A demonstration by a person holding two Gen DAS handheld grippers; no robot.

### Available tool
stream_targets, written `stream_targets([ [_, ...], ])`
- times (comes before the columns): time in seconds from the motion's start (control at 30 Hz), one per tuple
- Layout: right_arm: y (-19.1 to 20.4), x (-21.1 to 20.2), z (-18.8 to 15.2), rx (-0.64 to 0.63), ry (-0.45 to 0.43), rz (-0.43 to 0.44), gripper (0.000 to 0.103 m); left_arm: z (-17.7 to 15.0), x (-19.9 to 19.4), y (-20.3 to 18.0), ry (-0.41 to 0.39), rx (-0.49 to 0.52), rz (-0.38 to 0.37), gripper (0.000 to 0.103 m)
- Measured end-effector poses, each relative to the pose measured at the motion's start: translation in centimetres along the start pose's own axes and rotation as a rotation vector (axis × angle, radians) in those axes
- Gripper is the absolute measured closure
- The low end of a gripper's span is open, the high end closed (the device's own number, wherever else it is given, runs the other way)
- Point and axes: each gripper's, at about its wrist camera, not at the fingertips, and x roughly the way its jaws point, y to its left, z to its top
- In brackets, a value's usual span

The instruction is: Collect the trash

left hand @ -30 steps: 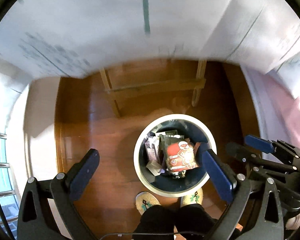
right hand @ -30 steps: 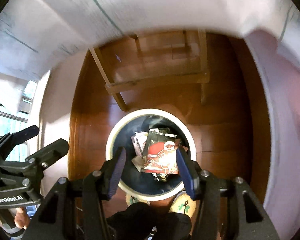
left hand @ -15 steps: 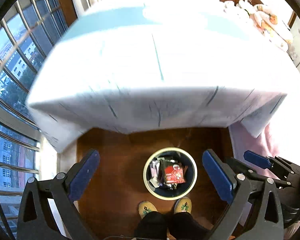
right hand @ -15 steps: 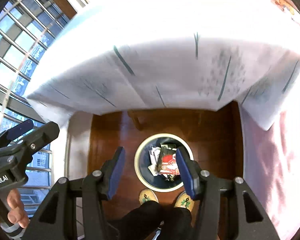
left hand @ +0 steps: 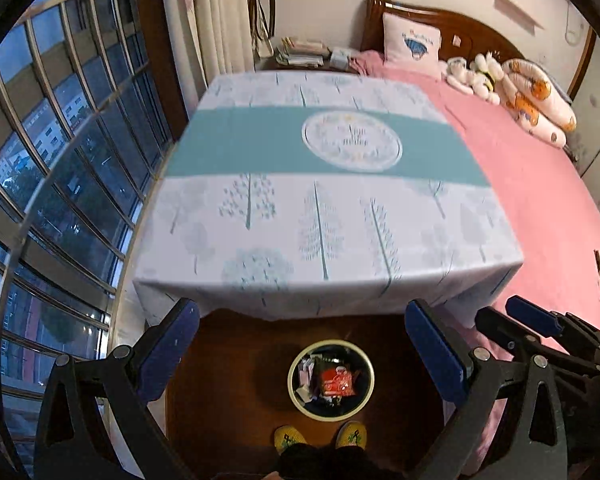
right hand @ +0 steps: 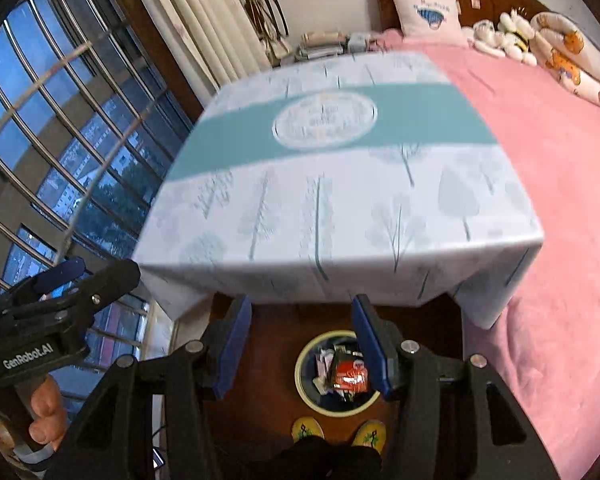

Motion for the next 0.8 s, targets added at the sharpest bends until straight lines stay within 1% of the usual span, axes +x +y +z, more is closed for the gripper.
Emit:
stream_targets([
  [0.13, 1.2, -2.5, 1.6, -0.008, -0.052, 0.003, 0.051, 1.4, -2.3, 0.2, -0.031, -0.008, 0.011, 0.001],
  [0.33, 2.8, -4.9, 2.7, -0.026, -0.104, -0.001, 0.050, 1.7, -4.2, 0.4, -0.059, -0.015, 0.024, 0.001],
  [0.5, 3.2, -5.8, 2.8, -0.031, -0.119, -0.010, 0.050, 1.6, -4.4, 0.2, -0.057, -0.003, 0.033, 0.001],
  [0.8, 3.4, -5.9, 2.6, -0.048, -0.130, -0.023, 0.050, 1.5, -4.2, 0.0, -0.059, -0.012, 0.041, 0.001],
])
